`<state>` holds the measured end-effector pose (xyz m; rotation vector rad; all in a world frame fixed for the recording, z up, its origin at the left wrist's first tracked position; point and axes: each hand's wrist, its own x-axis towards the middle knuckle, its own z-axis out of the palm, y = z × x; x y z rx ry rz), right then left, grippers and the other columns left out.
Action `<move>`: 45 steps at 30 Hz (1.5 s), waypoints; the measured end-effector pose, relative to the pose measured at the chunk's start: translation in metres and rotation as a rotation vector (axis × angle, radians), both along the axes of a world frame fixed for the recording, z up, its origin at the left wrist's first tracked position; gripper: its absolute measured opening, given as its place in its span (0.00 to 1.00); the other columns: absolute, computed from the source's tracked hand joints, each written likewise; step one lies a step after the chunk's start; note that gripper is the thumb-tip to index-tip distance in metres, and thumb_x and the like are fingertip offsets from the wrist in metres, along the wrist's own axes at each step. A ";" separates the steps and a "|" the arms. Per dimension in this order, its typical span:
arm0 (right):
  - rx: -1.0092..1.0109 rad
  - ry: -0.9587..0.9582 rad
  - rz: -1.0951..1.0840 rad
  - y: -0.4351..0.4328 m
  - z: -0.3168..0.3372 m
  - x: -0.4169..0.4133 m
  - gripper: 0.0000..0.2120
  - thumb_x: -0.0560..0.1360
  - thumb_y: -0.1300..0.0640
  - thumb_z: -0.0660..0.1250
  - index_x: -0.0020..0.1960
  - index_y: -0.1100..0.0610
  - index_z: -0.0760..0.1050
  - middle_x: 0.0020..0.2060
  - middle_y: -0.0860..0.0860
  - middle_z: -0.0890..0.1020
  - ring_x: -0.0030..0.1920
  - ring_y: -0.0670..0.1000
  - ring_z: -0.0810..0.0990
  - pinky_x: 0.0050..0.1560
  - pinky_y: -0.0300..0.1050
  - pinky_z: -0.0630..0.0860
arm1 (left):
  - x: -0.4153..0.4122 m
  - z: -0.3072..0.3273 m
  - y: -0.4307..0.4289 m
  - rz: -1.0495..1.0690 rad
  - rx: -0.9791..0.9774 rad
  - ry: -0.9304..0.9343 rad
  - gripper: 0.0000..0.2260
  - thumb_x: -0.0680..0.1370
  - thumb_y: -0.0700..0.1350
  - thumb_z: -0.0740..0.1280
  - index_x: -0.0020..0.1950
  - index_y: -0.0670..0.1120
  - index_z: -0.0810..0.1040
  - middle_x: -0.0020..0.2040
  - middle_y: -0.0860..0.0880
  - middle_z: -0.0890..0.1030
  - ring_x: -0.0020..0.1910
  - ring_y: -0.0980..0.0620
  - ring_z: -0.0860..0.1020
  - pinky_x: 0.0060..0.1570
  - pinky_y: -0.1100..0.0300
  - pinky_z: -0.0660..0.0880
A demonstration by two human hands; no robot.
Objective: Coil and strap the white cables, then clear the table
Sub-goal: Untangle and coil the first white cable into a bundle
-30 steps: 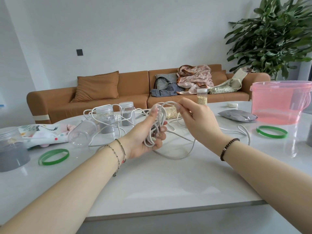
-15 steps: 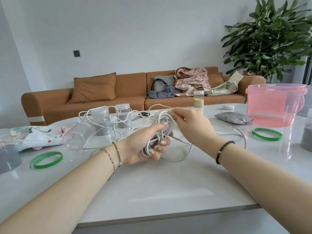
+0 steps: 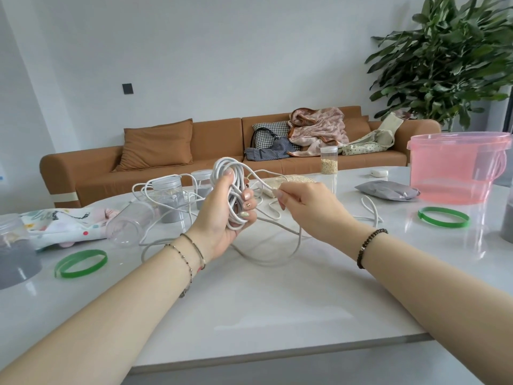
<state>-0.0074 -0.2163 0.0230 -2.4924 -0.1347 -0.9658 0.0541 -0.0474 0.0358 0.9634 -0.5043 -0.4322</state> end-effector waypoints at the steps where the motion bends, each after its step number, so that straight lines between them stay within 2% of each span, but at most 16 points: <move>1: 0.011 -0.008 -0.001 -0.001 0.000 0.001 0.18 0.83 0.49 0.59 0.39 0.59 0.72 0.25 0.48 0.69 0.30 0.48 0.67 0.34 0.48 0.65 | 0.000 0.000 -0.001 0.010 0.008 -0.007 0.13 0.85 0.53 0.56 0.44 0.48 0.69 0.33 0.49 0.68 0.29 0.55 0.64 0.26 0.67 0.62; 5: 0.054 -0.041 0.005 -0.004 -0.002 0.003 0.17 0.82 0.52 0.60 0.38 0.60 0.72 0.26 0.48 0.69 0.29 0.48 0.66 0.33 0.47 0.64 | -0.001 -0.003 -0.001 0.103 0.155 -0.096 0.12 0.84 0.52 0.60 0.48 0.45 0.76 0.36 0.47 0.75 0.29 0.54 0.71 0.25 0.63 0.67; 7: 0.046 -0.038 0.037 -0.004 -0.003 0.003 0.17 0.82 0.53 0.60 0.37 0.59 0.72 0.24 0.46 0.69 0.29 0.46 0.67 0.30 0.39 0.62 | -0.003 -0.004 -0.001 0.142 0.229 -0.152 0.12 0.83 0.52 0.61 0.52 0.45 0.78 0.39 0.48 0.81 0.30 0.53 0.74 0.27 0.62 0.70; 12: -0.015 0.052 0.128 0.000 -0.008 0.005 0.16 0.82 0.54 0.62 0.37 0.59 0.75 0.24 0.41 0.72 0.29 0.46 0.68 0.32 0.35 0.64 | -0.009 -0.004 -0.002 0.088 0.280 -0.248 0.09 0.82 0.50 0.64 0.53 0.46 0.80 0.52 0.46 0.83 0.33 0.54 0.73 0.34 0.60 0.69; 15: -0.036 0.090 0.142 0.002 -0.009 0.005 0.16 0.82 0.54 0.62 0.39 0.60 0.76 0.26 0.36 0.74 0.31 0.43 0.70 0.33 0.35 0.65 | -0.007 -0.005 -0.003 0.062 0.240 -0.255 0.05 0.82 0.45 0.65 0.52 0.44 0.77 0.46 0.47 0.82 0.32 0.55 0.71 0.32 0.61 0.67; 18: -0.056 0.092 0.155 0.004 -0.009 0.002 0.15 0.82 0.54 0.62 0.39 0.58 0.77 0.27 0.34 0.74 0.32 0.42 0.71 0.34 0.34 0.65 | -0.005 -0.007 -0.004 0.089 0.230 -0.292 0.05 0.82 0.42 0.65 0.46 0.44 0.76 0.39 0.49 0.76 0.32 0.54 0.70 0.29 0.62 0.68; 22: -0.055 0.062 0.148 0.005 -0.011 0.002 0.14 0.81 0.51 0.63 0.38 0.55 0.74 0.26 0.44 0.72 0.32 0.47 0.69 0.36 0.42 0.67 | -0.001 -0.005 -0.003 0.260 0.202 -0.349 0.05 0.81 0.41 0.67 0.45 0.47 0.77 0.34 0.52 0.76 0.34 0.55 0.73 0.34 0.60 0.74; 26: -0.045 0.034 0.085 0.003 -0.008 0.001 0.18 0.81 0.48 0.63 0.36 0.55 0.66 0.27 0.49 0.68 0.32 0.50 0.65 0.33 0.45 0.64 | 0.011 0.006 0.005 0.443 0.026 -0.245 0.02 0.81 0.43 0.67 0.48 0.47 0.77 0.36 0.51 0.75 0.35 0.55 0.76 0.36 0.59 0.78; 29: -0.034 0.055 0.091 0.002 -0.009 0.002 0.19 0.81 0.45 0.62 0.36 0.55 0.67 0.28 0.50 0.72 0.33 0.53 0.69 0.37 0.51 0.70 | 0.023 0.012 0.013 0.592 -0.111 -0.125 0.02 0.81 0.43 0.68 0.49 0.47 0.76 0.37 0.51 0.75 0.36 0.52 0.77 0.39 0.57 0.79; 31: -0.046 0.096 0.062 0.002 -0.010 0.003 0.20 0.81 0.43 0.60 0.37 0.55 0.67 0.28 0.50 0.72 0.34 0.54 0.70 0.39 0.53 0.72 | 0.027 0.014 0.018 0.665 -0.216 -0.039 0.03 0.81 0.42 0.67 0.48 0.47 0.76 0.34 0.51 0.76 0.33 0.54 0.78 0.36 0.58 0.79; 33: -0.077 0.170 -0.031 -0.001 -0.009 0.004 0.19 0.81 0.43 0.58 0.38 0.53 0.67 0.29 0.48 0.71 0.35 0.54 0.70 0.37 0.52 0.70 | 0.032 0.015 0.024 0.756 -0.258 0.033 0.05 0.81 0.43 0.67 0.45 0.47 0.76 0.32 0.52 0.76 0.29 0.56 0.78 0.31 0.61 0.77; 35: -0.143 0.238 -0.209 -0.006 -0.006 0.002 0.17 0.83 0.45 0.53 0.41 0.51 0.69 0.32 0.47 0.72 0.39 0.56 0.71 0.39 0.49 0.66 | 0.036 0.015 0.027 0.794 -0.274 0.086 0.08 0.80 0.44 0.67 0.42 0.47 0.74 0.32 0.51 0.76 0.28 0.55 0.77 0.32 0.60 0.75; 38: -0.234 0.244 -0.390 -0.013 -0.003 -0.001 0.17 0.85 0.51 0.50 0.39 0.50 0.66 0.34 0.46 0.74 0.43 0.57 0.72 0.48 0.48 0.61 | 0.034 0.014 0.024 0.637 -0.330 0.120 0.11 0.81 0.43 0.66 0.39 0.46 0.72 0.29 0.50 0.73 0.23 0.56 0.73 0.26 0.64 0.71; 40: -0.325 0.175 -0.419 -0.017 -0.003 0.000 0.14 0.84 0.51 0.52 0.41 0.49 0.70 0.42 0.48 0.79 0.50 0.56 0.75 0.53 0.49 0.62 | 0.028 0.013 0.020 0.462 -0.330 0.105 0.12 0.81 0.41 0.66 0.38 0.46 0.72 0.28 0.51 0.71 0.24 0.57 0.70 0.25 0.65 0.69; 42: -0.327 0.050 -0.310 -0.017 -0.005 0.005 0.08 0.82 0.50 0.60 0.51 0.50 0.76 0.47 0.47 0.80 0.54 0.53 0.75 0.54 0.47 0.64 | 0.022 0.014 0.017 0.313 -0.299 0.094 0.10 0.80 0.41 0.67 0.39 0.46 0.73 0.31 0.50 0.71 0.27 0.56 0.70 0.28 0.65 0.70; 45: -0.147 -0.042 0.019 -0.005 -0.008 0.008 0.05 0.79 0.54 0.68 0.54 0.50 0.77 0.40 0.41 0.78 0.43 0.47 0.76 0.45 0.44 0.69 | 0.015 0.014 0.014 0.247 -0.217 0.062 0.07 0.80 0.41 0.68 0.42 0.46 0.77 0.32 0.49 0.75 0.28 0.55 0.75 0.32 0.62 0.75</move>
